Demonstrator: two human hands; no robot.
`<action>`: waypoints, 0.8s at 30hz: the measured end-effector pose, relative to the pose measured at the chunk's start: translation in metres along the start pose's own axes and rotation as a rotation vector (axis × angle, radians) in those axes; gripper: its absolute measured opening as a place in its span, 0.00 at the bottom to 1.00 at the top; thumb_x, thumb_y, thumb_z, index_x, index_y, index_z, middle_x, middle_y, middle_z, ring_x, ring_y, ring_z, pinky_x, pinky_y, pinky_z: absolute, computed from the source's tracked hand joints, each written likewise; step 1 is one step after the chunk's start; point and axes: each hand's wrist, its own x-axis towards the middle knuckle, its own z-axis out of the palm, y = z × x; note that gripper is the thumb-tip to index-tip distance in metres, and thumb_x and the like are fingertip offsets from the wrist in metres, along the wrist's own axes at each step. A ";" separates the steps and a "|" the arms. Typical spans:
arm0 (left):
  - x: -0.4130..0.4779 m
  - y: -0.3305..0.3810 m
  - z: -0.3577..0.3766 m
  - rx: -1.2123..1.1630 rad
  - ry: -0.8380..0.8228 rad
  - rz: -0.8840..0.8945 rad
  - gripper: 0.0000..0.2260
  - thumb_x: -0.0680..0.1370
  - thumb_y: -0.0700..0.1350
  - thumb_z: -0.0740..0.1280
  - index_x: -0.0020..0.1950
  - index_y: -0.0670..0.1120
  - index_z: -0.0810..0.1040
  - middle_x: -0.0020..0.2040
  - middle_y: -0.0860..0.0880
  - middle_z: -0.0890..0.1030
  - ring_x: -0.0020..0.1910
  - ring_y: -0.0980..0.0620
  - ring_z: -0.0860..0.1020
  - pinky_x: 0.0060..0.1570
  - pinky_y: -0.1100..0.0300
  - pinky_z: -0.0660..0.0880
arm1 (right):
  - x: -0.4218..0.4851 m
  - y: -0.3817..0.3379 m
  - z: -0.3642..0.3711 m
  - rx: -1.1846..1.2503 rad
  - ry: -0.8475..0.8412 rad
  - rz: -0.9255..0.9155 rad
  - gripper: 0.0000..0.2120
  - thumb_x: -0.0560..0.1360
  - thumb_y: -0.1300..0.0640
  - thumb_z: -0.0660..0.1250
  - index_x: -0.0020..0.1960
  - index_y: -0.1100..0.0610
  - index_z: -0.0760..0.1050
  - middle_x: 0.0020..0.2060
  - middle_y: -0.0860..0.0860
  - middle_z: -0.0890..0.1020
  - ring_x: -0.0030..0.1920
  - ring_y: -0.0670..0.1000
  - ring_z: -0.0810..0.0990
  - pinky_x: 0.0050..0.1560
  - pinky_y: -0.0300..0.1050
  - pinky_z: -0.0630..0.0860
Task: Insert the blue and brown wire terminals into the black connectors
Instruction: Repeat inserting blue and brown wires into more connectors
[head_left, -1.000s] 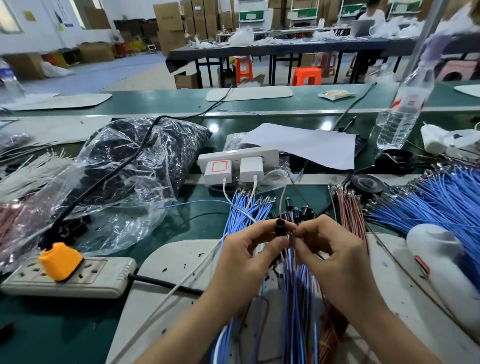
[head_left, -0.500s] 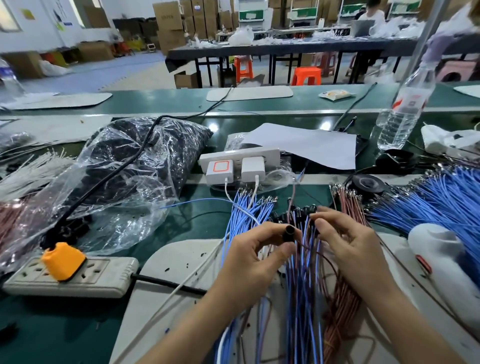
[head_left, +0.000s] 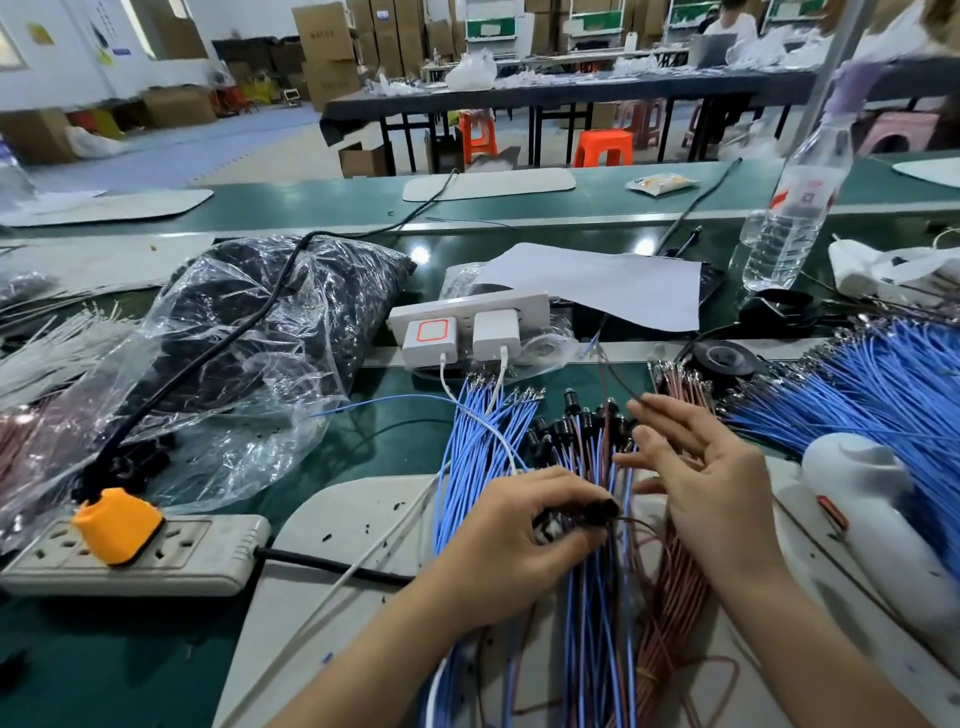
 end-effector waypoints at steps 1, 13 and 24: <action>0.000 0.000 0.000 -0.003 0.003 0.005 0.08 0.75 0.37 0.70 0.53 0.41 0.82 0.48 0.49 0.83 0.48 0.57 0.80 0.52 0.67 0.73 | -0.001 -0.001 0.000 -0.045 0.041 -0.044 0.09 0.73 0.62 0.70 0.50 0.49 0.78 0.43 0.46 0.85 0.34 0.47 0.84 0.29 0.36 0.77; 0.000 0.000 0.000 -0.038 0.029 0.007 0.07 0.75 0.37 0.70 0.52 0.40 0.82 0.47 0.48 0.83 0.48 0.56 0.80 0.52 0.67 0.73 | -0.002 -0.003 0.002 -0.261 0.060 -0.183 0.09 0.70 0.59 0.74 0.37 0.49 0.76 0.35 0.52 0.79 0.30 0.46 0.77 0.31 0.33 0.73; 0.000 0.001 -0.005 -0.512 0.373 -0.094 0.07 0.76 0.37 0.66 0.53 0.41 0.80 0.48 0.45 0.85 0.51 0.49 0.83 0.53 0.64 0.75 | 0.005 -0.019 -0.013 -0.046 -0.064 -0.070 0.18 0.68 0.46 0.70 0.57 0.48 0.78 0.46 0.45 0.83 0.38 0.42 0.83 0.37 0.31 0.77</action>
